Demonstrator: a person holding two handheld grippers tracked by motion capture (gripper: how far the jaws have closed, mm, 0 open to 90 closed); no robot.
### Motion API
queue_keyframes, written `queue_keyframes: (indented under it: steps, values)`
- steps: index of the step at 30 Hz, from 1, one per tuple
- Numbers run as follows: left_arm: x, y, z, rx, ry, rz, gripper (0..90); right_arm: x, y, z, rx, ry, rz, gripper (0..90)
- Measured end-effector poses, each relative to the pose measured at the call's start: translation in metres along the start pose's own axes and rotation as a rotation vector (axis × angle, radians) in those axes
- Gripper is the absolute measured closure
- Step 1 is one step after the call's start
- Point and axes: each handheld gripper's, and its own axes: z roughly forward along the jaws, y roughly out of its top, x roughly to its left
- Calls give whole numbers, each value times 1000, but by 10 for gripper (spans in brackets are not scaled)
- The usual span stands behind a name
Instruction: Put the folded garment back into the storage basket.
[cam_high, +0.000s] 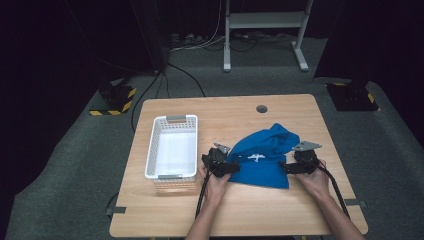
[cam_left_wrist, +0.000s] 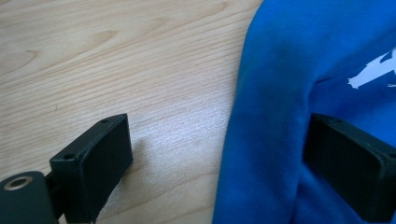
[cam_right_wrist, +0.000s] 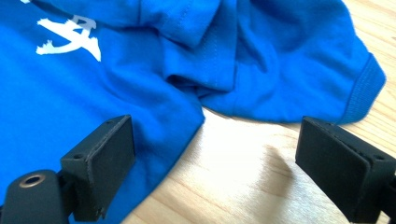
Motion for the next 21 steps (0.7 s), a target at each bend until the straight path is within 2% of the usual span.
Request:
queue_keyframes:
  steps: [2,3,5,8,10,15,18,21]
  values:
    - [1,0,0,1,-2,-3,82,-2,-1,-1,3,-2,1,114]
    - [2,0,-1,-2,-8,-7,80,-6,-2,-3,10,-9,17,113]
    - [0,1,0,-23,-31,-13,72,-7,0,-5,-15,-7,39,117]
    - [-6,6,4,-10,-24,4,69,2,8,-4,-52,-2,39,121]
    - [-9,7,7,2,-10,18,69,9,14,3,-37,-2,27,120]
    - [-6,6,5,4,0,17,69,20,15,15,-6,5,3,118]
    - [-2,5,4,6,10,7,71,15,12,13,-9,14,13,115]
    - [1,3,3,3,6,-8,74,6,6,7,-8,4,8,114]
